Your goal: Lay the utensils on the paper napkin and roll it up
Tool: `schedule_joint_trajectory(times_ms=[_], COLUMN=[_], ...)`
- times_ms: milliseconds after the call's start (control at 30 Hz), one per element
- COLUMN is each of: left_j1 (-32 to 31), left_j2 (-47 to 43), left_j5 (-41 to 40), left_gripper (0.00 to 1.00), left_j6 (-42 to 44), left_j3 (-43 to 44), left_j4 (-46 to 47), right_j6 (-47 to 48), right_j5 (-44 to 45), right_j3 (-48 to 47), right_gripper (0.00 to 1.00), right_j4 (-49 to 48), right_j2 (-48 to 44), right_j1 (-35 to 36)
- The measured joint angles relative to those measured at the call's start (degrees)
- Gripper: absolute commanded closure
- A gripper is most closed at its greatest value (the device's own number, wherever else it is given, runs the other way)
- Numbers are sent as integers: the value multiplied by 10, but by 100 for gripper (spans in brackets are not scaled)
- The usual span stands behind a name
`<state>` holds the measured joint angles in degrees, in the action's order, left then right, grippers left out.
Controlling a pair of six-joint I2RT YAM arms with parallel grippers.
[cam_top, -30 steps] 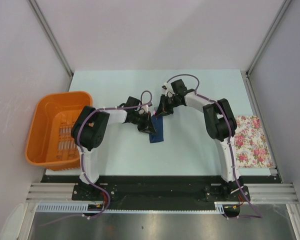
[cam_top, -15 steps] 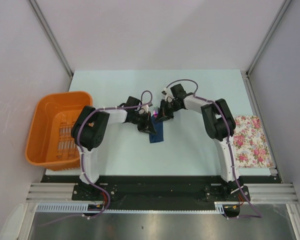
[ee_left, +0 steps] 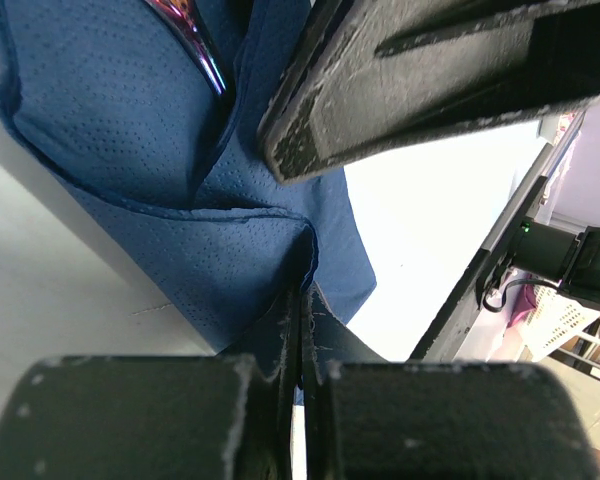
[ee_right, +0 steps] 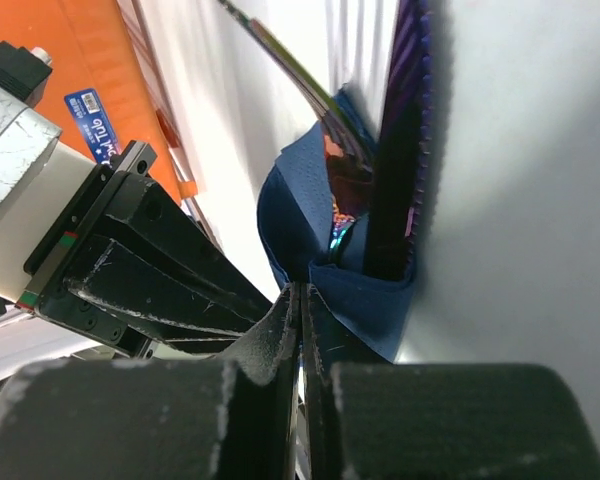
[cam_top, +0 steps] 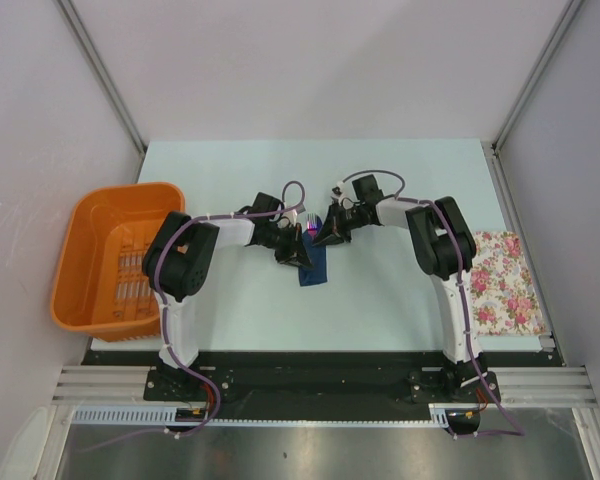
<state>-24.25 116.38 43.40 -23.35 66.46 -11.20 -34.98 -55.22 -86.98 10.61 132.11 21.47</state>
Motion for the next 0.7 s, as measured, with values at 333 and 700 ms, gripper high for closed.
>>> schedule_joint_trajectory(times_ms=[333, 700], left_j1=[0, -5], left_j2=[0, -25], left_j5=[-1, -23], left_gripper=[100, 100], left_j6=[0, -11], left_j3=[0, -12], left_j4=[0, 9], right_j6=[1, -5], right_j5=[-2, -7], right_j3=[8, 15], right_gripper=[100, 100], right_j4=[-14, -30], right_j2=[8, 9], right_j1=[3, 2])
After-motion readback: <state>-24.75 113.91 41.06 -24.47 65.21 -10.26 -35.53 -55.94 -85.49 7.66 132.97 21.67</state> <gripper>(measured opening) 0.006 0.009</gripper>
